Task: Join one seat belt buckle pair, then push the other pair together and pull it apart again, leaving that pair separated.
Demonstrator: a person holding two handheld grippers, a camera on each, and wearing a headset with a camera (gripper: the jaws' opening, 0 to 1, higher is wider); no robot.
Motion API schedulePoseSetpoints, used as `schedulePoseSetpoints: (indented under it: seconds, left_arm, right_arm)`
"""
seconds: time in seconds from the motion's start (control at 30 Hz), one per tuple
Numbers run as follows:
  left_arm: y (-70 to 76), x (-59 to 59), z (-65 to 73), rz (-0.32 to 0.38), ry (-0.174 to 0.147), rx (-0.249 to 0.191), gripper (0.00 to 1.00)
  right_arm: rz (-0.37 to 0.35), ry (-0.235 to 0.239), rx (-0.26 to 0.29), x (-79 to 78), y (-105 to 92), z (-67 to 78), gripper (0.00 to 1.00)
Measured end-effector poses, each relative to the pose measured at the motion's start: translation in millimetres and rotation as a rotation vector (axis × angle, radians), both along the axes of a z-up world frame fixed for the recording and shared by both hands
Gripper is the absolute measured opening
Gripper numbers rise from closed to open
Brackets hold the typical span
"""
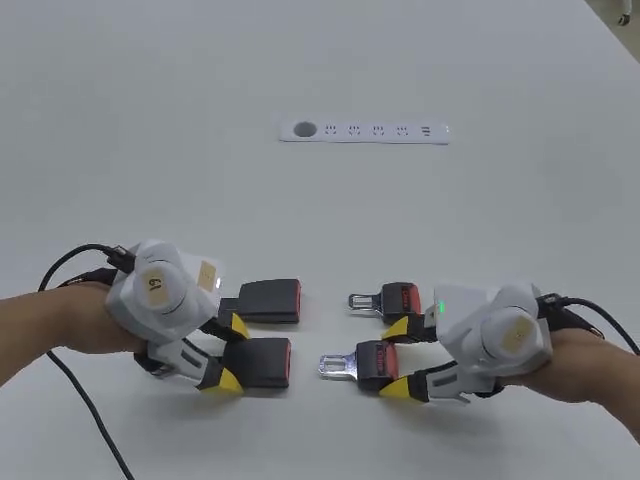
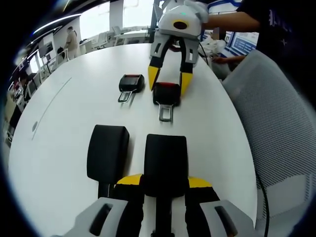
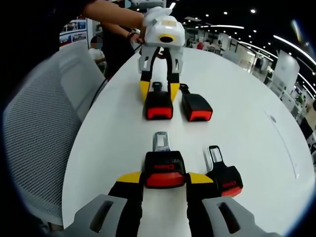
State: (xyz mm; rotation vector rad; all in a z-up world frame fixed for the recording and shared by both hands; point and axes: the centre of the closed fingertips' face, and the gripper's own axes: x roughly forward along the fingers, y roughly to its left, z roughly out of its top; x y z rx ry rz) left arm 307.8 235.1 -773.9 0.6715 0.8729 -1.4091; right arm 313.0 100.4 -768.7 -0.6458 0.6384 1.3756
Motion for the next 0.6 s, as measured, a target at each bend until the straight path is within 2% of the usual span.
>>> schedulePoseSetpoints:
  seconds: [0.6]
  left_arm:
    - [-0.7, -0.4, 0.1, 0.004, 0.003, 0.0, 0.32]
  right_arm:
    - [0.006, 0.002, 0.016, -1.6, 18.2, -2.8, 0.3]
